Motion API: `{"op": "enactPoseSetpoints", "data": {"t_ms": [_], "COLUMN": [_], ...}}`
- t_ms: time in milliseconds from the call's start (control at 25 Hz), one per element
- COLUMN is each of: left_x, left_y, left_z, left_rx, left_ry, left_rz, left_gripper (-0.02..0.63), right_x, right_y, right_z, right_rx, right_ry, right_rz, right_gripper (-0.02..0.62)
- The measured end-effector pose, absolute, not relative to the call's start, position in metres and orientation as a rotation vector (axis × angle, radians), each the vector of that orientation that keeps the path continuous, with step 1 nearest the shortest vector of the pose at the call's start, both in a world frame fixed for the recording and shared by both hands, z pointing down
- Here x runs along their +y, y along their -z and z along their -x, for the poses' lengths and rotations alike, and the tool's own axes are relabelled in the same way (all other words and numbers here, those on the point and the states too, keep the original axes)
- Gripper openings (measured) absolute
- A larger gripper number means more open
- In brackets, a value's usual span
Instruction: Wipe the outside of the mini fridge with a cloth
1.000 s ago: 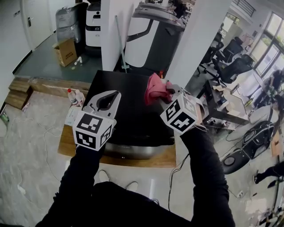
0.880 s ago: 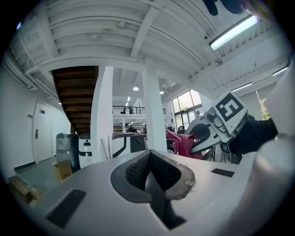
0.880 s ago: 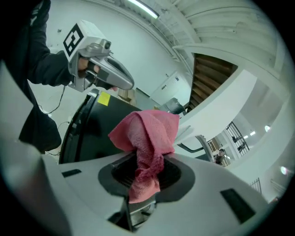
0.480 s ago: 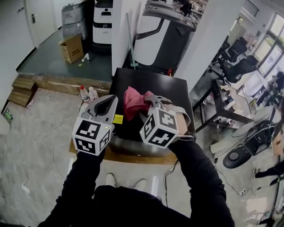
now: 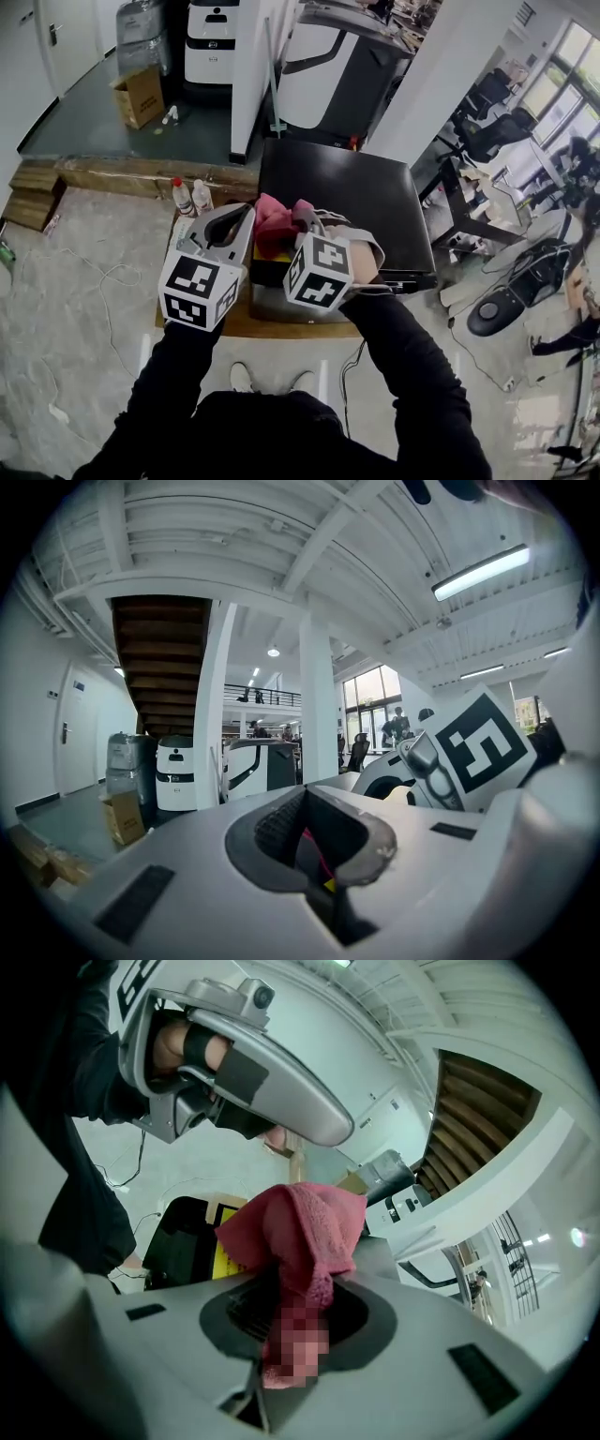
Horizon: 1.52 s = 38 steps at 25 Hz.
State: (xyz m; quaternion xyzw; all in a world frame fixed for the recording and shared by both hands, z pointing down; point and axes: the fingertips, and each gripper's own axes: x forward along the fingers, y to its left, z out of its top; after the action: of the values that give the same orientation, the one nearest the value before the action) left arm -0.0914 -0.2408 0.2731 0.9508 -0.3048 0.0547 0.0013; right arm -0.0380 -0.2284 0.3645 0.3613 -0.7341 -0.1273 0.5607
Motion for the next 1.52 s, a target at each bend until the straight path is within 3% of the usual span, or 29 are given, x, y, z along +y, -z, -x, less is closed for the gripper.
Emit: {"op": "enactPoseSetpoints", "data": {"t_ms": [400, 1200, 1360, 1520], "left_x": [-0.199, -0.071, -0.063, -0.057], "left_y": [-0.259, -0.255, -0.251, -0.236], "left_z": [0.039, -0.132, -0.134, -0.124], "left_rx": [-0.84, -0.614, -0.66, -0.724], "left_ry": [-0.087, -0.106, -0.094, -0.051], "left_rz": [-3.033, -3.12, -3.115, -3.114], "left_gripper": [0.006, 0.006, 0.006, 0.006], "right_x": [-0.207, -0.082, -0.075, -0.064], "right_y": [-0.367, -0.364, -0.352, -0.296], "right_z": [-0.03, -0.292, -0.305, -0.275], "right_rx": [-1.656, -1.484, -1.526, -1.806], "right_ry": [0.23, 0.045, 0.074, 0.151], "right_rz": [-0.9, -1.108, -1.167, -1.338], "right_gripper": [0.094, 0.094, 0.097, 0.097]}}
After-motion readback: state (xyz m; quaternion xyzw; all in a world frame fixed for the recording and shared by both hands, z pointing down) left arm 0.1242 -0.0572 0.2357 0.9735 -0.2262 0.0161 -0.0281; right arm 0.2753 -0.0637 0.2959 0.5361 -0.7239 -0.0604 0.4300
